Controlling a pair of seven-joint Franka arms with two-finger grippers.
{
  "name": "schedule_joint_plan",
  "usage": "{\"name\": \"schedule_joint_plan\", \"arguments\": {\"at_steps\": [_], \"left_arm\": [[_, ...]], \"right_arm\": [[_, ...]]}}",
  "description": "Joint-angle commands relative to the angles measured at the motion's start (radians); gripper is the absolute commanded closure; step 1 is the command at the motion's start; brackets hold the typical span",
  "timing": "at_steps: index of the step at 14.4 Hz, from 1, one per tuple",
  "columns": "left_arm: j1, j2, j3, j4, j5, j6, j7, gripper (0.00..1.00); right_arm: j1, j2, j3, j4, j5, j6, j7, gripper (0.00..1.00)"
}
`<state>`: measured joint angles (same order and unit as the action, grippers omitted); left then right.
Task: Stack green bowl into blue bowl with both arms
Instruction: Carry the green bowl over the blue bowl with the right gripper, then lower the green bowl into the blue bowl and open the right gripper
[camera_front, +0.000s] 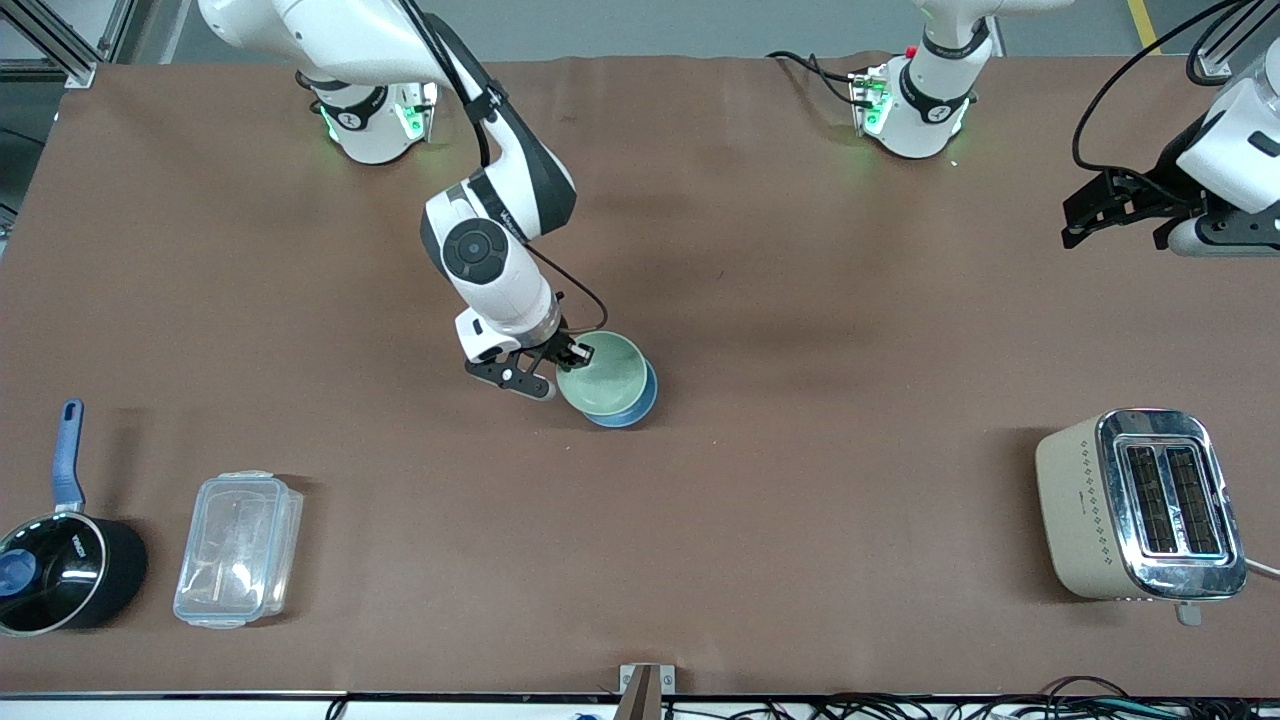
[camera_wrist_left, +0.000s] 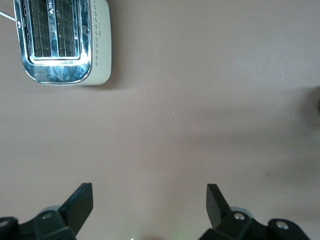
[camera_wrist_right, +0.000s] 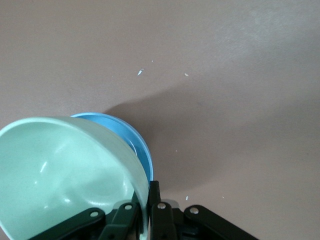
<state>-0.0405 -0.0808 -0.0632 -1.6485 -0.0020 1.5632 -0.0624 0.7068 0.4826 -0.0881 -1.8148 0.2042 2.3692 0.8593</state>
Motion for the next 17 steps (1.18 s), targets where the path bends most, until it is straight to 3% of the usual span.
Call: {"name": "schedule_joint_plan", "arguments": {"at_steps": [1, 13, 14, 15, 17], "left_arm": [[-0.006, -0.01, 0.005, -0.013, 0.004, 0.028, 0.019, 0.0], [-0.007, -0.007, 0.0, -0.01, 0.002, 0.066, 0.004, 0.0], [-0.007, -0.007, 0.0, -0.011, 0.002, 0.069, 0.004, 0.0], [-0.007, -0.007, 0.0, -0.011, 0.002, 0.067, 0.004, 0.0], [-0.006, -0.008, 0.0, -0.01, 0.002, 0.067, 0.003, 0.0]], "right_arm": [[0.022, 0.027, -0.01, 0.014, 0.011, 0.024, 0.036, 0.99], [0.026, 0.074, -0.01, 0.014, 0.011, 0.087, 0.038, 0.97], [0.026, 0.074, -0.01, 0.014, 0.011, 0.084, 0.037, 0.94], [0.025, 0.074, -0.01, 0.014, 0.009, 0.079, 0.035, 0.82], [0.023, 0.073, -0.01, 0.015, 0.011, 0.071, 0.035, 0.45]]}}
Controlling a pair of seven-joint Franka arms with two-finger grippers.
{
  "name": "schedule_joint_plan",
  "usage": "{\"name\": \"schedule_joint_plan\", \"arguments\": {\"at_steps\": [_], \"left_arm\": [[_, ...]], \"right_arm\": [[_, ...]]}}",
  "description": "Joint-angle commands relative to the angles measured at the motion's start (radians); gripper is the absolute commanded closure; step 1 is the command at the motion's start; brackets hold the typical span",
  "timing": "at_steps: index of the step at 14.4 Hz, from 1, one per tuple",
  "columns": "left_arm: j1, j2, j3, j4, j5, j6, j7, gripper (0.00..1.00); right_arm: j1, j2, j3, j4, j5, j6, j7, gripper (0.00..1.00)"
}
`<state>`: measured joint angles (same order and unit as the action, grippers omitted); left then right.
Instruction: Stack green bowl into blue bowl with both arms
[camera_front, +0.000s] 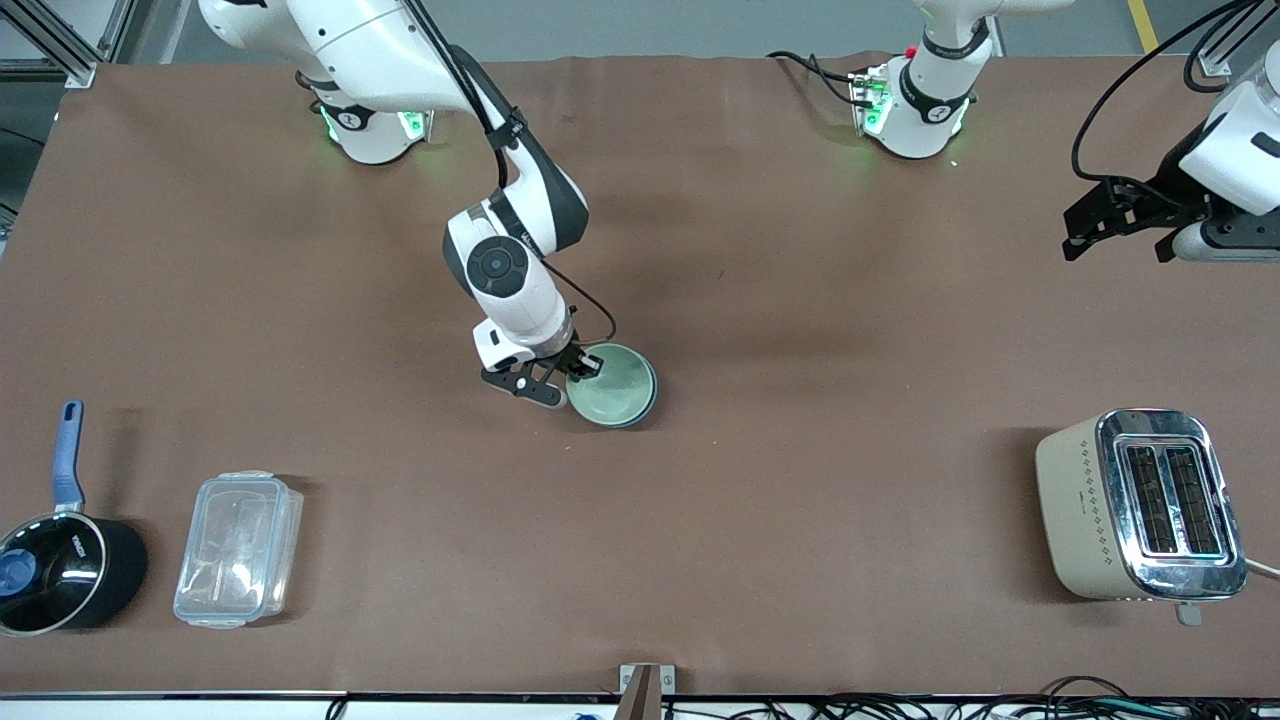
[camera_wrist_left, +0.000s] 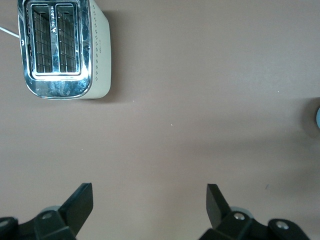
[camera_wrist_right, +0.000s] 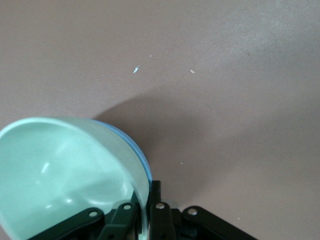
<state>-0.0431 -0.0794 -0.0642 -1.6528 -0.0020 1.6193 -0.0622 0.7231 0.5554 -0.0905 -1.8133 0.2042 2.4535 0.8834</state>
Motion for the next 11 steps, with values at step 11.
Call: {"name": "schedule_joint_plan", "arguments": {"at_steps": [11], "left_arm": [[0.003, -0.014, 0.001, -0.005, 0.002, 0.001, -0.002, 0.0]], "right_arm": [[-0.175, -0.322, -0.025, 0.02, -0.003, -0.423, -0.197, 0.0]]}}
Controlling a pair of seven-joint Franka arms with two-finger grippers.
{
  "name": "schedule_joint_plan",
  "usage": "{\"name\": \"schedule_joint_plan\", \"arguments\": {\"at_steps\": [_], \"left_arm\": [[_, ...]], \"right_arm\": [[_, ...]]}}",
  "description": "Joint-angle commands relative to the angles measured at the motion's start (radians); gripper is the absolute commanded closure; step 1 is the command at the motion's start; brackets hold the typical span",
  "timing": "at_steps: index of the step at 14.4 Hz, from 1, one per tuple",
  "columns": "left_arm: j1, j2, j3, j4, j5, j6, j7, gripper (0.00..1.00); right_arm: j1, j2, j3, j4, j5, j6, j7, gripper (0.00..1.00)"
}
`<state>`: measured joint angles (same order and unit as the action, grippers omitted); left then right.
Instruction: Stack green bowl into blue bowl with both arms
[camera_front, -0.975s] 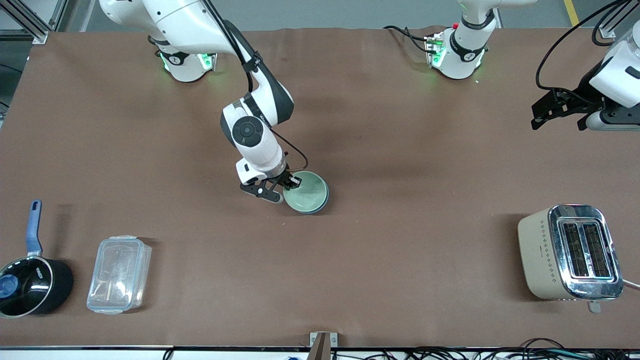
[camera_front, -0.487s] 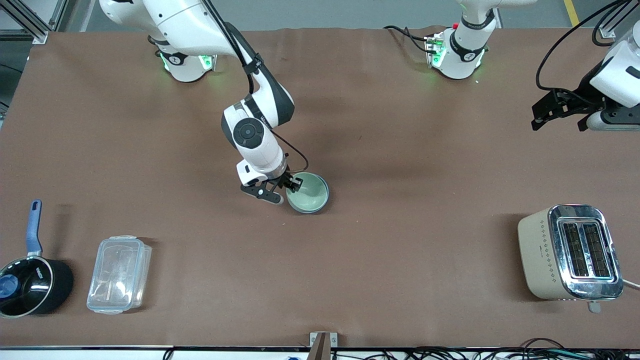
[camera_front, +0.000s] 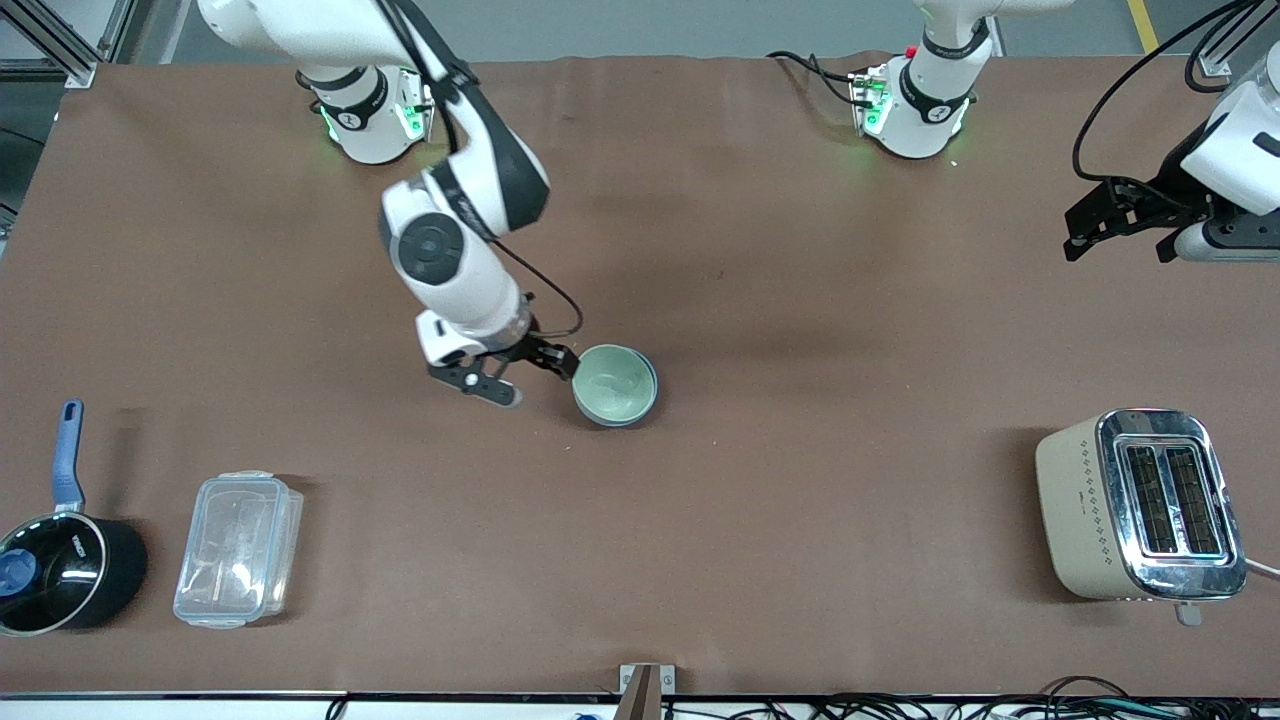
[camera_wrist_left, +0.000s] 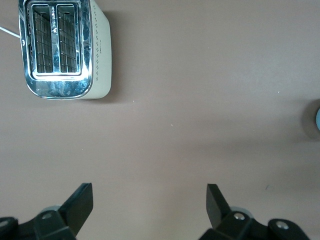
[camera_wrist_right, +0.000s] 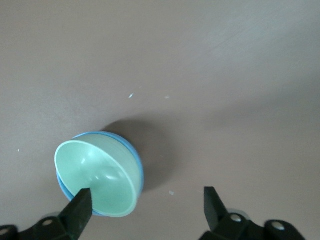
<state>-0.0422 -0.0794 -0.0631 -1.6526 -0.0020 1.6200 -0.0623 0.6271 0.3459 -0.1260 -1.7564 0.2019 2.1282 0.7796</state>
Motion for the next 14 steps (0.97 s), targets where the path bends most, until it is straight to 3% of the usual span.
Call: {"name": "schedule_joint_plan", "arguments": {"at_steps": [1, 4, 7, 9, 12, 14], "left_arm": [[0.004, -0.014, 0.002, -0.006, 0.002, -0.003, -0.004, 0.0], [0.007, -0.017, 0.005, -0.004, 0.0, -0.014, -0.002, 0.0], [0.007, -0.022, 0.009, 0.004, 0.0, -0.026, -0.001, 0.0], [0.007, -0.017, 0.009, 0.011, 0.0, -0.032, 0.001, 0.0], [0.007, -0.008, 0.008, 0.033, 0.0, -0.032, 0.016, 0.0], [0.007, -0.005, 0.009, 0.033, 0.0, -0.032, 0.016, 0.0]], "right_arm": [[-0.124, -0.151, 0.011, -0.037, -0.002, -0.15, -0.158, 0.0], [-0.266, -0.263, 0.009, -0.035, -0.006, -0.232, -0.336, 0.0], [-0.384, -0.327, 0.009, -0.032, -0.091, -0.235, -0.494, 0.0], [-0.453, -0.347, 0.009, 0.0, -0.124, -0.26, -0.598, 0.0], [-0.567, -0.347, 0.009, 0.116, -0.125, -0.404, -0.727, 0.0], [-0.602, -0.369, 0.008, 0.126, -0.125, -0.416, -0.737, 0.0]]}}
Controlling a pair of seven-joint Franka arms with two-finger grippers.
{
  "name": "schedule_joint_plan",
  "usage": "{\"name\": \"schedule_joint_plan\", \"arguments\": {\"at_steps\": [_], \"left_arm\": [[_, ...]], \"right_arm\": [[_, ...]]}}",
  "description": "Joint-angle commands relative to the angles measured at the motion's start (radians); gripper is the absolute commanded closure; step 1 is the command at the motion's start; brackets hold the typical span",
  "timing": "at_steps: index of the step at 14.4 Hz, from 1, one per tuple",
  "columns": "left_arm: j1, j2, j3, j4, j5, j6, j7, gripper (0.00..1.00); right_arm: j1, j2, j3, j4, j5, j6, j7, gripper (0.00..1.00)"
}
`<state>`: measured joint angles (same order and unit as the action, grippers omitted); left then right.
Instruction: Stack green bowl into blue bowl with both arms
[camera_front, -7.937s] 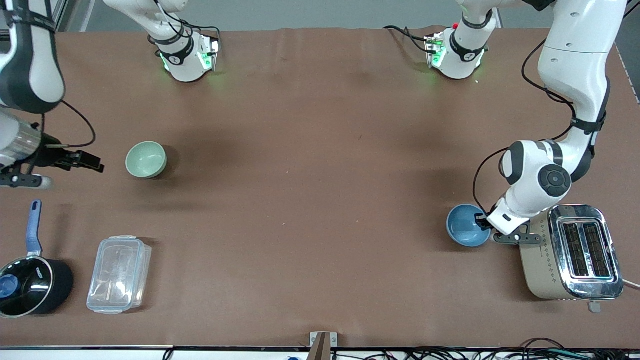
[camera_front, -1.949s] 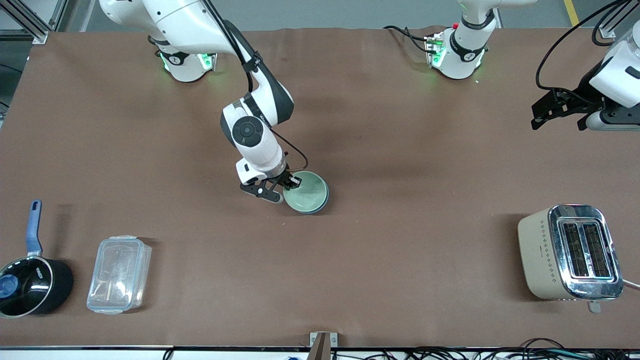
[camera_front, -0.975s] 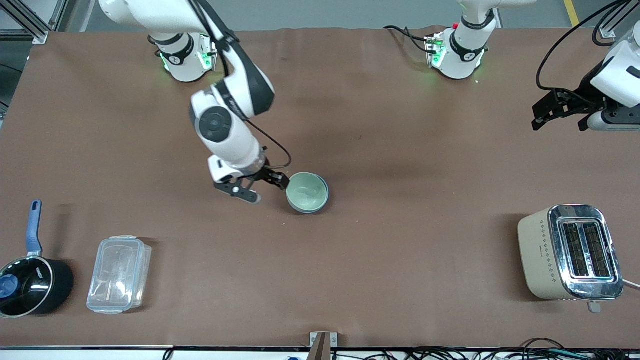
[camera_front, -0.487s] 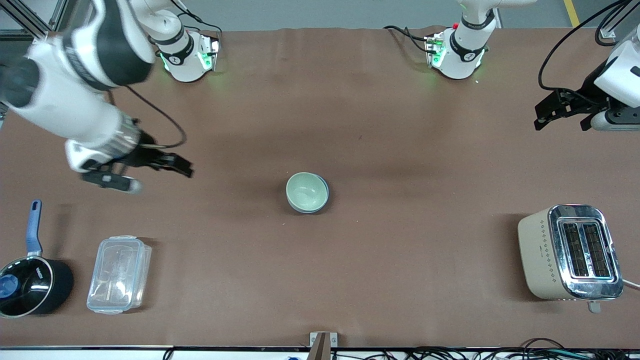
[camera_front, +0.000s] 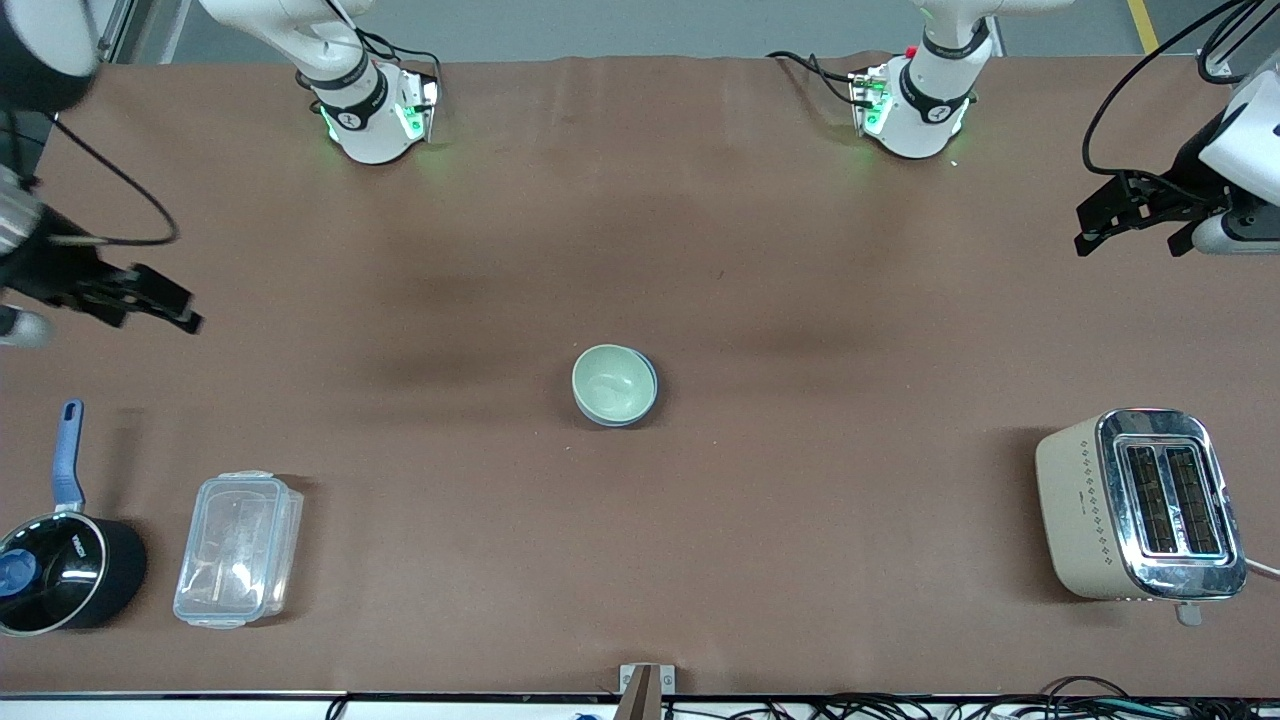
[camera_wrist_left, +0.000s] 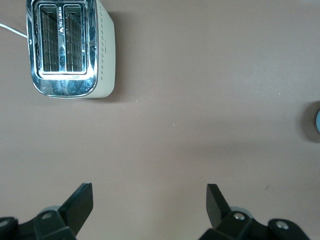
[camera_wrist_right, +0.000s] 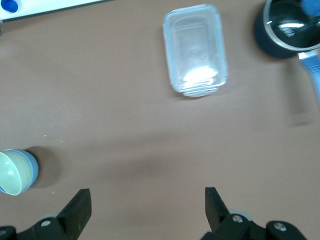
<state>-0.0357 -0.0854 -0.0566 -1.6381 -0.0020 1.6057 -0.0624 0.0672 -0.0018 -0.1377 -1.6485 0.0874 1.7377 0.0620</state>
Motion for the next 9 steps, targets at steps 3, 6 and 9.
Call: {"name": "schedule_joint_plan", "arguments": {"at_steps": [3, 6, 9], "left_arm": [[-0.001, 0.006, 0.001, 0.02, 0.0, -0.018, 0.018, 0.0], [-0.001, 0.006, 0.003, 0.021, 0.0, -0.018, 0.018, 0.0], [-0.001, 0.006, 0.001, 0.021, 0.002, -0.018, 0.018, 0.0]], "right_arm": [[-0.082, -0.023, 0.02, 0.083, -0.029, -0.07, -0.022, 0.0], [-0.089, -0.01, 0.023, 0.229, -0.101, -0.22, -0.028, 0.0], [-0.083, -0.009, 0.023, 0.24, -0.092, -0.292, -0.102, 0.0]]}}
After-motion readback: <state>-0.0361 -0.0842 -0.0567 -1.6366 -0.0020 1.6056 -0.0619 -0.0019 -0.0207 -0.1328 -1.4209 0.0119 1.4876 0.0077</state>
